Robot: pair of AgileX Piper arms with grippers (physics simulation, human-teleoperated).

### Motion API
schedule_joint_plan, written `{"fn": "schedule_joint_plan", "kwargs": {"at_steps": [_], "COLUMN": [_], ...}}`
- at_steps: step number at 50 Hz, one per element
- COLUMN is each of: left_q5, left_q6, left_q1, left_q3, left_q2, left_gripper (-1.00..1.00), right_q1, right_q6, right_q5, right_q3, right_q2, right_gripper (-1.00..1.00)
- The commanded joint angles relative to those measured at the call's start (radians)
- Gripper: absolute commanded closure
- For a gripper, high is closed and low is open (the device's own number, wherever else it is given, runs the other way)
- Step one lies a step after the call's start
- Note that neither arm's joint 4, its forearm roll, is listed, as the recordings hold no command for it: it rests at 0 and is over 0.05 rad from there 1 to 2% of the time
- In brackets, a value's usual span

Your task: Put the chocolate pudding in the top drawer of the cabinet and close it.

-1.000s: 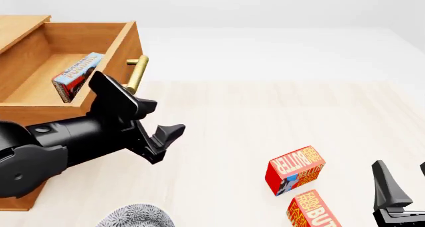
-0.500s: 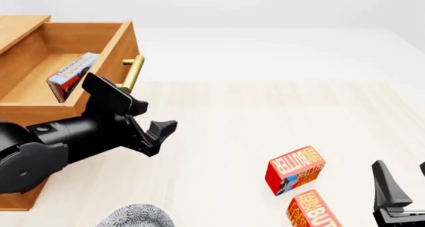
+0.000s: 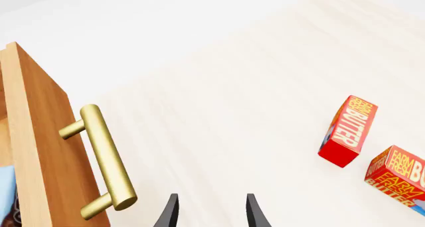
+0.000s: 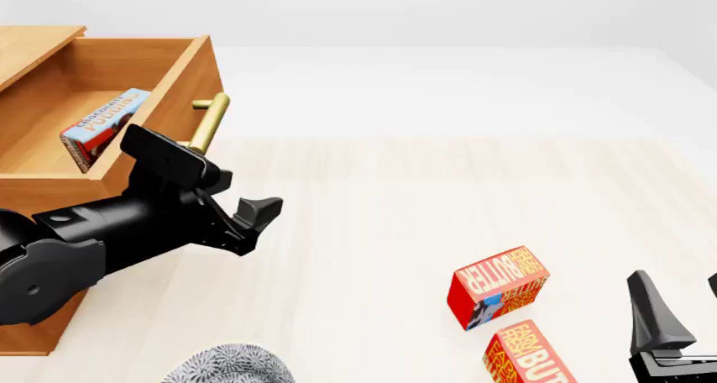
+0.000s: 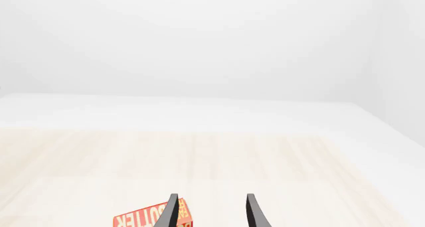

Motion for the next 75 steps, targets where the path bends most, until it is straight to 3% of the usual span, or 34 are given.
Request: {"fn": "schedule_joint_plan", "kwargs": {"at_steps": [1,57,75], "left_q5": [-0.01,0.013,-0.06], "left_q6": [0.001,-0.012,-0.03], "left_q1": [0.03,0.209,0.276], "left_q3": [0.015,0.038,0.079], "left_q2": [-0.003,-0.089,-0.053], "left_gripper": [-1.0,-1.0,-1.0], "right_q1": [0.0,0.0,0.0], "right_q6": [0.0,0.0,0.0], "right_q5": [0.0,0.0,0.0], "right_q3": [0.0,0.0,0.0], "right_q2": [0.0,0.0,0.0], "right_gripper": [-1.0,-1.0,-1.0]}}
